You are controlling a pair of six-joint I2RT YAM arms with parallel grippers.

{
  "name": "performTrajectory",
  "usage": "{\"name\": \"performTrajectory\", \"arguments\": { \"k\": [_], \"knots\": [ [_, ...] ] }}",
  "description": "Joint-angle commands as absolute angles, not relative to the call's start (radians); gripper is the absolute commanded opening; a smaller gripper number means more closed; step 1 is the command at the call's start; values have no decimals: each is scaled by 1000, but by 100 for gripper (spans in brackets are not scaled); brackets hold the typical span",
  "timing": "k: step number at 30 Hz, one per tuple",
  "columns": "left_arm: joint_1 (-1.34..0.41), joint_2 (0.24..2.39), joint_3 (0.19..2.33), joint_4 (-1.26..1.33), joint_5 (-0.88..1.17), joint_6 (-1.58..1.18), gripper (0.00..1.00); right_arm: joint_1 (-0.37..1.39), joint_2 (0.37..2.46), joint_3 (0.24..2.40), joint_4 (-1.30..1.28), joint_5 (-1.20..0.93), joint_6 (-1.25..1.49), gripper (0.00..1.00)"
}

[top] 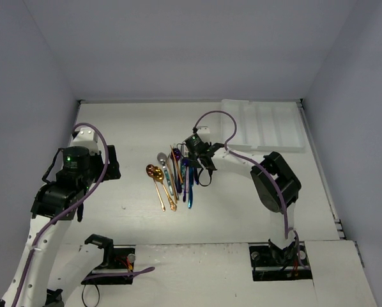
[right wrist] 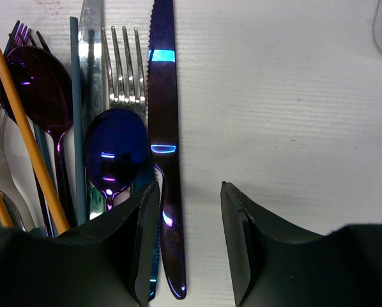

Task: Sort the eating utensils into containers

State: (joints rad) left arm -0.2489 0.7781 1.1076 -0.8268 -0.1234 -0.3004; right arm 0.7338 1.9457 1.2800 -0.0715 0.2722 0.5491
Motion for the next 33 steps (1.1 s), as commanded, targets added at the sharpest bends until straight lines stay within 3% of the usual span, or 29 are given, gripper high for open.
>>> {"name": "performTrajectory", "arguments": {
  "k": [1,15,24,33],
  "knots": [
    [-256,798,1150,-799,-123,-311,91,746,1947,1278,-67,282,558,41],
    [-257,790,1143,-803,-121,-311,91,735,1983,1184,-69,322,574,39],
    [-256,779,1143,-811,-121,-310,91,664,1830,1057,-96,287,508,32],
    [-258,786,1146,-810,-121,-311,91,627,1847,1114,-158,256,524,34]
  ]
}}
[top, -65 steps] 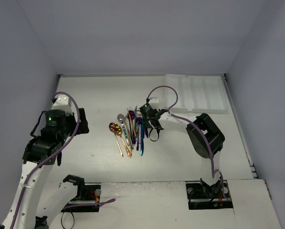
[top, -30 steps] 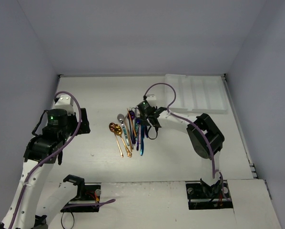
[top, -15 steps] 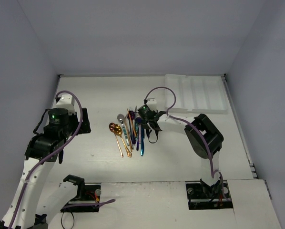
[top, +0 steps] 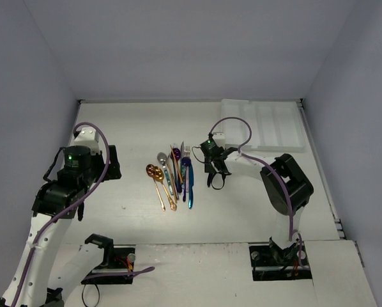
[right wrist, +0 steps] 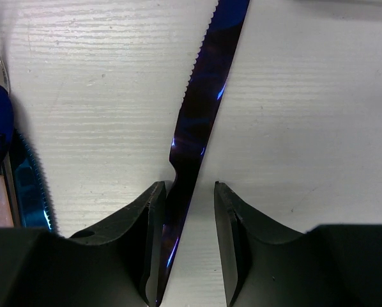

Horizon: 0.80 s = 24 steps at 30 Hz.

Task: Sort the eating utensils into containers

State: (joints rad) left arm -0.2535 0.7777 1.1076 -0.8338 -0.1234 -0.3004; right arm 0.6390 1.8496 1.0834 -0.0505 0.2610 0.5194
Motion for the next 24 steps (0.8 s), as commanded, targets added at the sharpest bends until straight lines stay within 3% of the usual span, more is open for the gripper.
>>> {"name": "performTrajectory", "arguments": {
  "k": [1,6,9,15,24],
  "knots": [
    [-259,789,1147,-810,-118,-311,91,623,1858,1120,-166,258,534,34],
    [-264,802,1154,-810,-120,-313,91,621,1909,1155,-193,250,566,32],
    [-268,808,1155,-810,-121,-309,91,620,1931,1165,-200,238,584,26],
    [-277,820,1161,-809,-127,-304,91,624,1979,1192,-202,189,571,0],
    [-281,829,1177,-808,-125,-302,91,659,1864,1327,-201,201,364,0]
  ]
}}
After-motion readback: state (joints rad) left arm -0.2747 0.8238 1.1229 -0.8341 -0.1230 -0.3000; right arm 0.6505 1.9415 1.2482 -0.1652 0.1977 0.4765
